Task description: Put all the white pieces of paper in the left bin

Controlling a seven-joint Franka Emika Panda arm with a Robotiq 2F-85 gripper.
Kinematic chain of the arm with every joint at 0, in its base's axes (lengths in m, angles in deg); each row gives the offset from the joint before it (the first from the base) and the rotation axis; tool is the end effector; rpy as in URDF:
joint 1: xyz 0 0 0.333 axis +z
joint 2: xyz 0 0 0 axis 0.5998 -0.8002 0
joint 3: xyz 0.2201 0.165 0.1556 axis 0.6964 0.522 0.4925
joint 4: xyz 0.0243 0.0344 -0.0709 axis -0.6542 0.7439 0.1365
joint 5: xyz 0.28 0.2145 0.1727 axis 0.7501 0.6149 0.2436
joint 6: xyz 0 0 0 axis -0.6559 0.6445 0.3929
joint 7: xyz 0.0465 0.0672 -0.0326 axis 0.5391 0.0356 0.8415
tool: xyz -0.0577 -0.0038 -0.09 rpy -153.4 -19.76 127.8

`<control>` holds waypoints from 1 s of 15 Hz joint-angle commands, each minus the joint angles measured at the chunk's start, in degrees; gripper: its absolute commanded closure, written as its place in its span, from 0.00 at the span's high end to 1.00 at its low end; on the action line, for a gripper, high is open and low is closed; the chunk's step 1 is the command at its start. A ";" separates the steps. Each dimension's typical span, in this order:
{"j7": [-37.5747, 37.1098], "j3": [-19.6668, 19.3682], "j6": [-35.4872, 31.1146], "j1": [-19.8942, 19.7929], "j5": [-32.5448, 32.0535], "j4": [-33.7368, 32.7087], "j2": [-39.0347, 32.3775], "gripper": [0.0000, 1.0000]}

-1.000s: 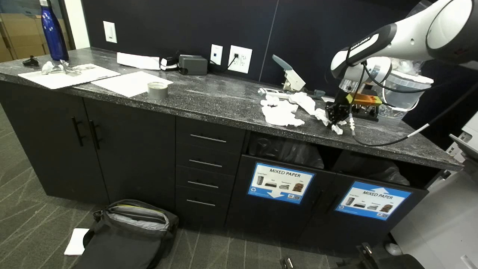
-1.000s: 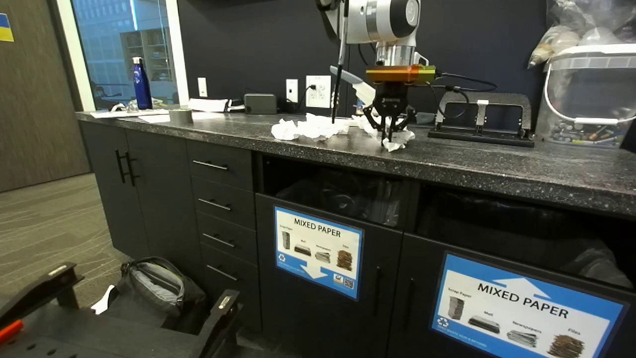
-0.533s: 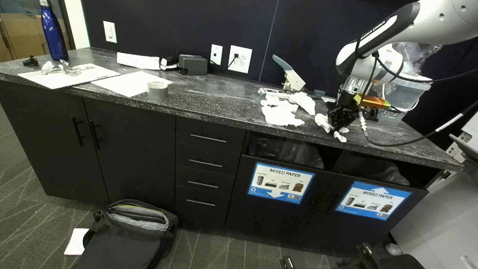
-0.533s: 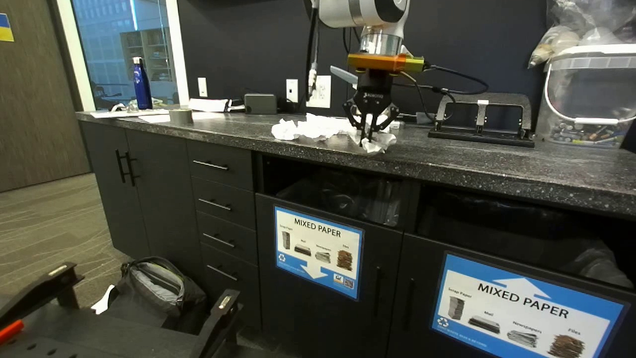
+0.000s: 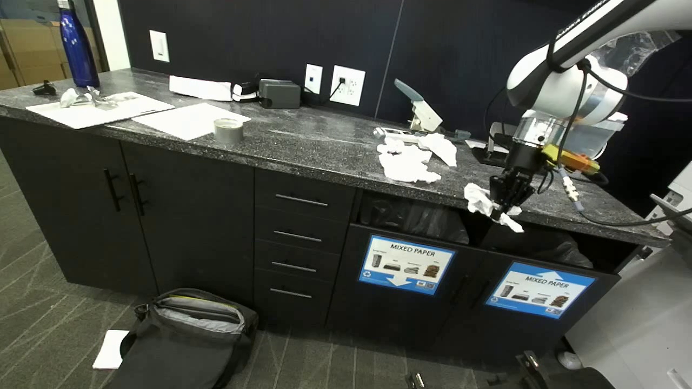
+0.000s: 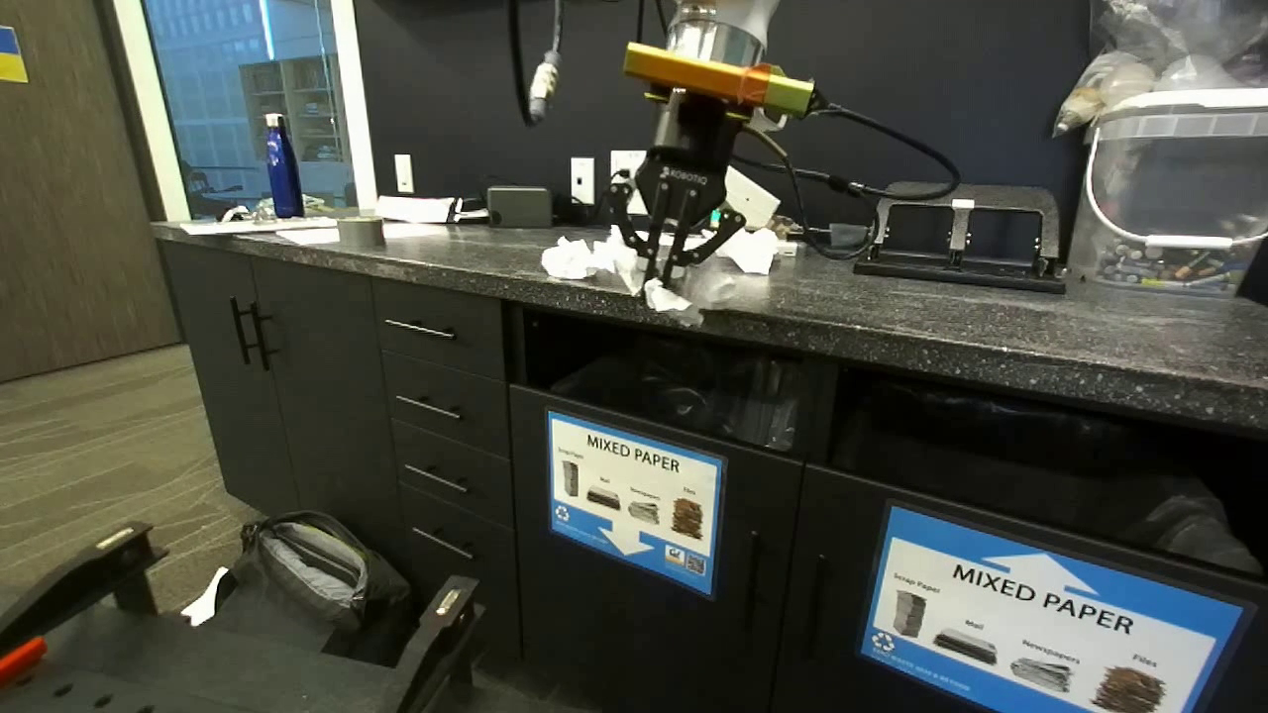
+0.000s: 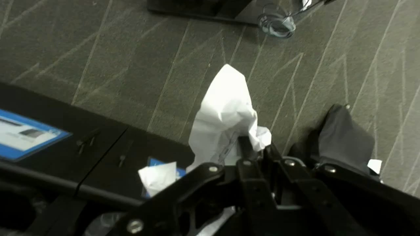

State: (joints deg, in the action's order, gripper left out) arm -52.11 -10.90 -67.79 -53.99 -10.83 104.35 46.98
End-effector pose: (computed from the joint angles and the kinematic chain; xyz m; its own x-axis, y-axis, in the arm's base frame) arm 0.5191 -0.1739 0.2911 0.9688 0.1537 -0.1943 0.1197 -0.9771 -0.1759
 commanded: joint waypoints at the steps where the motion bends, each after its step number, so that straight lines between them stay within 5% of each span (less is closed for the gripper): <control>1: 2.80 -1.69 -0.46 1.37 1.79 13.30 9.74 0.11; 3: 1.15 -2.72 -2.47 1.89 1.58 15.00 7.93 0.10; 7: -0.12 -2.60 -18.56 2.97 4.48 17.49 1.22 0.10; 12: -2.84 2.11 -40.19 3.30 11.08 15.47 -12.32 0.09; 15: -5.69 6.38 -55.40 2.15 9.35 15.70 -17.48 0.09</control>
State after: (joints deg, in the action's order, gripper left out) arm -55.12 -8.13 -112.15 -50.79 -1.25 121.24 33.84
